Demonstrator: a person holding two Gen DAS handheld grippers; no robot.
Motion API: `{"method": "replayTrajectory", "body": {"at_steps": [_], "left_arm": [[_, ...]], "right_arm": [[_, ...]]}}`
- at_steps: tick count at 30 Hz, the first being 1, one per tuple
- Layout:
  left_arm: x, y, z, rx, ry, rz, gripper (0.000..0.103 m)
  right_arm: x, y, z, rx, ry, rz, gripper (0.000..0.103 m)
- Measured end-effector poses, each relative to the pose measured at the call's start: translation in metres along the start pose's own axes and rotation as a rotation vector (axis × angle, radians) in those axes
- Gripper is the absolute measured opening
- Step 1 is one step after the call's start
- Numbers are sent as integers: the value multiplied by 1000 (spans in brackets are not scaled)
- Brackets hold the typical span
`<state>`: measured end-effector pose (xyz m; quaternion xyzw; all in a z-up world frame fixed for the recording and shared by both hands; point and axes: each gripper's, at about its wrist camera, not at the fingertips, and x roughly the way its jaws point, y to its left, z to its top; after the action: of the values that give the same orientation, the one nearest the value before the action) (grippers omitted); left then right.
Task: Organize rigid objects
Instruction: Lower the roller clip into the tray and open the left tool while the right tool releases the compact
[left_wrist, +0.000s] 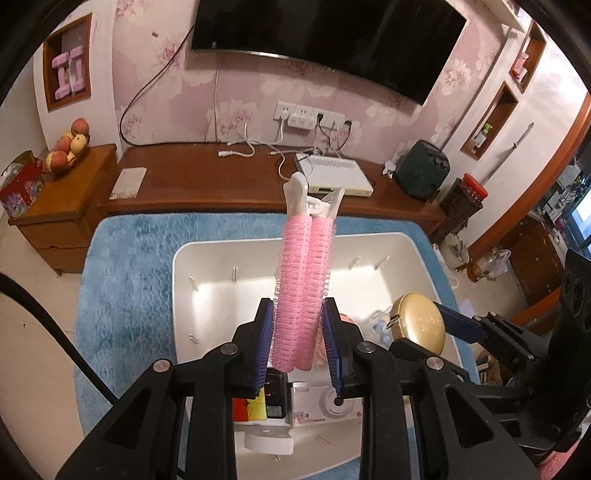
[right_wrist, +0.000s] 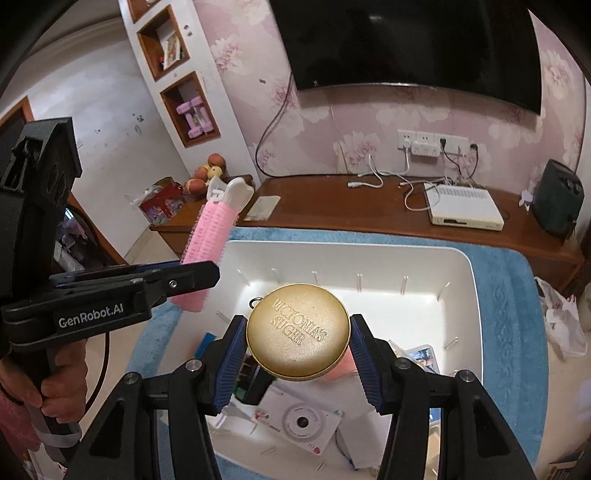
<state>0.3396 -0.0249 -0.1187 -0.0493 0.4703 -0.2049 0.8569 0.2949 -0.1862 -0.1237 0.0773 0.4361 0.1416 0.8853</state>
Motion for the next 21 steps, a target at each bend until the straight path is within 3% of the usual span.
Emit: {"method": "replayTrajectory", "body": {"at_steps": [9, 19, 21], "left_arm": [[21, -4, -4, 12, 68, 13, 28], [19, -10, -7, 15, 79, 18, 29], [15, -11, -7, 11, 76, 9, 30]], "right_arm": [[14, -18, -2, 56, 19, -7, 56], [2, -20, -3, 61, -4, -12, 56], [-4, -19, -2, 63, -25, -12, 61]]}}
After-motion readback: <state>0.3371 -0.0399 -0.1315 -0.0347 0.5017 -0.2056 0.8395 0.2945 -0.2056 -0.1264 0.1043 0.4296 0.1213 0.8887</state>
